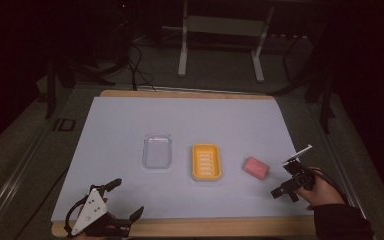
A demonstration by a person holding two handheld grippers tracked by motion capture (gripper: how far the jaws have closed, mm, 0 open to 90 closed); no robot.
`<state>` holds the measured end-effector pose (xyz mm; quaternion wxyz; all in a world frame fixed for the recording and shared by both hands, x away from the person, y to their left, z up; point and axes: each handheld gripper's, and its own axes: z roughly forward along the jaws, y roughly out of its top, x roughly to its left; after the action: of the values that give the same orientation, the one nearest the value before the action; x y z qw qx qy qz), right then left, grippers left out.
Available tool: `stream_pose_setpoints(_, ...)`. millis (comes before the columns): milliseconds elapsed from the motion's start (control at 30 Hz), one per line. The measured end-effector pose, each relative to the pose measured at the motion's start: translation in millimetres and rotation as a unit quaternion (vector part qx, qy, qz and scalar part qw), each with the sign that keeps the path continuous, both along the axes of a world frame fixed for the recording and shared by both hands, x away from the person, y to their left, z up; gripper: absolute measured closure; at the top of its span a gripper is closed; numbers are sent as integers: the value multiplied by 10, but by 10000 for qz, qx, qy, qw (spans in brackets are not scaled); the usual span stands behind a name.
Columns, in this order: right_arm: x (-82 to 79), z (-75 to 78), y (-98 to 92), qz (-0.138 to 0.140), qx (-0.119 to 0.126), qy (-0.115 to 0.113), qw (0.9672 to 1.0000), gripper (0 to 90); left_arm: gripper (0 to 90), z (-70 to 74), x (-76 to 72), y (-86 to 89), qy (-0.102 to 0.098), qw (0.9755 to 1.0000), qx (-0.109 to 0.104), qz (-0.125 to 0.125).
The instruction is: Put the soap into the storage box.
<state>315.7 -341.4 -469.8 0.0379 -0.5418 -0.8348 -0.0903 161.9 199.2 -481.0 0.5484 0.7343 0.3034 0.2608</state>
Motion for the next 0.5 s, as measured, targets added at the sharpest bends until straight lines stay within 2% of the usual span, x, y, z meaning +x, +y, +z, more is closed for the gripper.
stream_pose_setpoints(100,1,3,-6,314,-14,210,9993,145,5,0,2,2,6,10000,-10,-1)
stream_pose_setpoints(200,-12,-11,-7,696,-70,415,9967,147,6,0,3,3,7,10000,-11,-3)
stream_pose_setpoints(400,-52,-37,3,1494,-262,642,9863,143,6,-2,4,2,20,10000,-19,-16)
stream_pose_setpoints(500,-66,-53,4,1866,-271,648,9799,152,5,-2,3,1,20,10000,-19,-23)
